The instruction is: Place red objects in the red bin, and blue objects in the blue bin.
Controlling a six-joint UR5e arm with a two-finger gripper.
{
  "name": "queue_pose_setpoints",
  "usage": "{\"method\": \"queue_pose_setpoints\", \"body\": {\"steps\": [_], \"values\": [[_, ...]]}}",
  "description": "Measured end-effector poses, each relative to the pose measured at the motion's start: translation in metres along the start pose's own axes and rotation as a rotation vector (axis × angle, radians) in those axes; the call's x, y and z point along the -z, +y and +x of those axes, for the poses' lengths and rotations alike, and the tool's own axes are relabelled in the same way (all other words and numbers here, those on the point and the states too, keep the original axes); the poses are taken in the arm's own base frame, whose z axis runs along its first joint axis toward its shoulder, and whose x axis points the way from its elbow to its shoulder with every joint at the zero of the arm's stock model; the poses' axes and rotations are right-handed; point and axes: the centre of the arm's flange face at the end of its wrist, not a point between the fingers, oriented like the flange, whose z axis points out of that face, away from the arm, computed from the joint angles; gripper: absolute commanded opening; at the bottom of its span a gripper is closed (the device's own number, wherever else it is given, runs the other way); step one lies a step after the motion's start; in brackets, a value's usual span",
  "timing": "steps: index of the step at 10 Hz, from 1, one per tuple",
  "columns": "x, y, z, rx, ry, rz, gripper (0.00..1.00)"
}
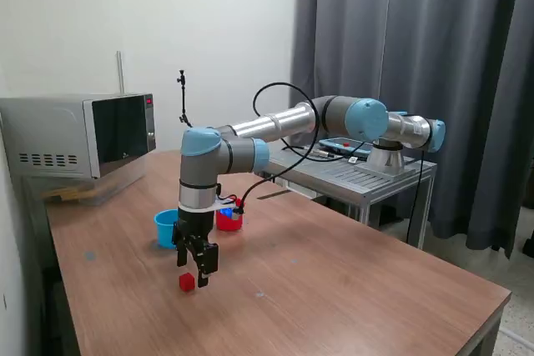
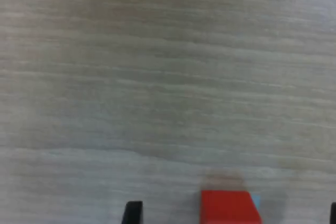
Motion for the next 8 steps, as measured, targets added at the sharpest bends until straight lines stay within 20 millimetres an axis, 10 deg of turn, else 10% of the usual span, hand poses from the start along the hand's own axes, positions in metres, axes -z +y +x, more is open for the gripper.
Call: {"method": "queue_pose_setpoints", "body": {"steps": [8], "values": [[-0.0022, 0.0016, -0.0038, 0.003, 0.001, -0.007, 1.0]]}}
